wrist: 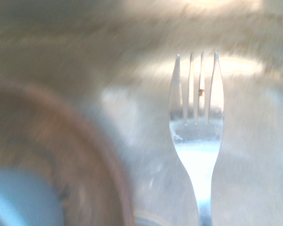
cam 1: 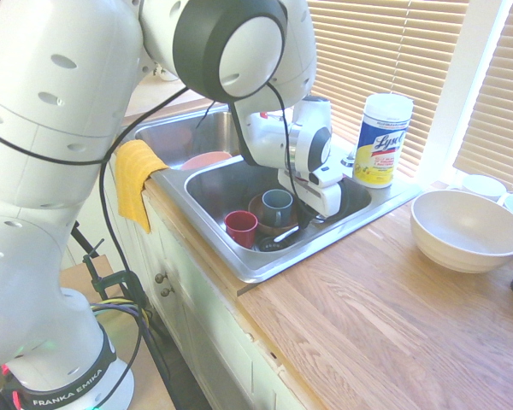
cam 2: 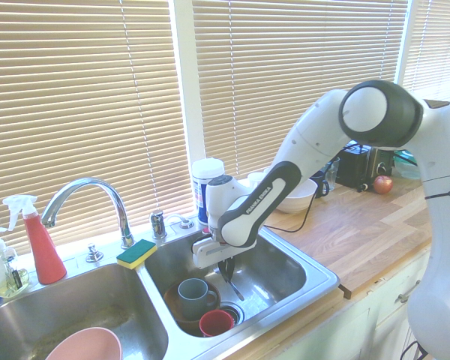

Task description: Put the fork into the sink

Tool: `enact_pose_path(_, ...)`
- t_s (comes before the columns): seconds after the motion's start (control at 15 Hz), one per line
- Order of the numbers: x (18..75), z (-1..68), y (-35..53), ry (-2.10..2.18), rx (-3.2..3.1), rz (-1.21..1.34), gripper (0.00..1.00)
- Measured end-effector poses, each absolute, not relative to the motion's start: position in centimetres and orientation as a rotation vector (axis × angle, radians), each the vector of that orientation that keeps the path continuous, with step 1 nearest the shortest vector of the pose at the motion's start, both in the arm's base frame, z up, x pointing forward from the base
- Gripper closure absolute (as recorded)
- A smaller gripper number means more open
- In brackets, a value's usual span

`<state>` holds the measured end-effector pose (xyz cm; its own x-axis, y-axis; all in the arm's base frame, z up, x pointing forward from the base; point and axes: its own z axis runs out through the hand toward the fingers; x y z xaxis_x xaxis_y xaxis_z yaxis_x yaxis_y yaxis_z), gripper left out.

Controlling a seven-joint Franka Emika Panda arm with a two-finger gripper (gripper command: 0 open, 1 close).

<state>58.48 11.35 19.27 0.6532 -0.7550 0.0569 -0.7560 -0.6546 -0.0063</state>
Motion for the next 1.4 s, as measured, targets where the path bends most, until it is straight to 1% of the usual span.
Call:
enact_pose_path(0.4, 58.4, 17.4, 11.0, -1.294, 2.809, 0.053, 1.0)
enact_pose_path(0.47, 58.3, 17.1, 10.8, -1.291, 2.811, 0.039, 0.0)
enact_pose_path(0.73, 57.6, 16.2, 10.7, -1.283, 2.823, -0.021, 0.0)
enact_pose_path(1.2, 57.6, 16.1, 10.4, -1.296, 2.823, -0.027, 0.0)
enact_pose_path(1.4, 57.9, 18.4, 10.5, -1.293, 2.826, 0.0, 0.0)
